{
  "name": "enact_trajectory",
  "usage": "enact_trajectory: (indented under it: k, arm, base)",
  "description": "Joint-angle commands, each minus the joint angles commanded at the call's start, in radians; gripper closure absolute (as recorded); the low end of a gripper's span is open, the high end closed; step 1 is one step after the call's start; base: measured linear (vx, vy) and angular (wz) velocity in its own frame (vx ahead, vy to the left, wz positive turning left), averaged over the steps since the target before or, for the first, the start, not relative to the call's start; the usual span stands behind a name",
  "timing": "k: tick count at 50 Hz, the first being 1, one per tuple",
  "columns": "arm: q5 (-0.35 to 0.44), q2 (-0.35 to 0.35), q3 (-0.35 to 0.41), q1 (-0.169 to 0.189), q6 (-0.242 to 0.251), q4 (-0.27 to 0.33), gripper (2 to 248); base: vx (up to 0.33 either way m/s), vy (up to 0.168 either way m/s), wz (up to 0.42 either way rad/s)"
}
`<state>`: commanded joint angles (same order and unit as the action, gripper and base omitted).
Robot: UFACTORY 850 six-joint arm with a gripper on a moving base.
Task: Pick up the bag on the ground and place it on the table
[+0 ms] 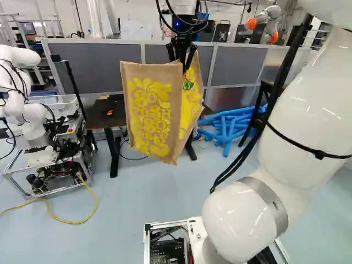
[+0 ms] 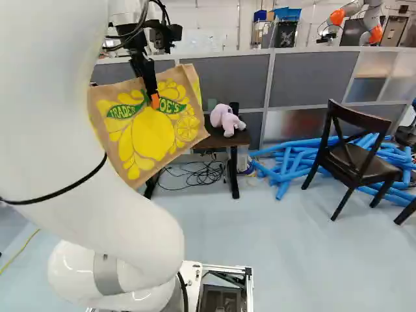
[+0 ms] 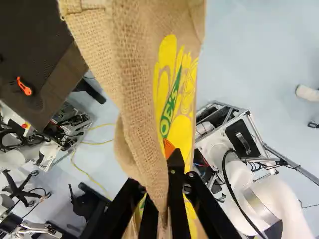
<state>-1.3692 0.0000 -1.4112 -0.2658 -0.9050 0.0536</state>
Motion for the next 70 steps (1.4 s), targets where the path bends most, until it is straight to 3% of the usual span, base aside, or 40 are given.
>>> enact_trajectory:
  k: [37, 70]
  arm:
    - [0.0, 0.0, 0.0, 0.0, 0.0, 0.0, 228]
    - [0.0, 0.0, 0.0, 0.0, 0.0, 0.0, 228]
  base:
    - [0.14, 0.059, 0.139]
    - [0.163, 0.015, -0.001]
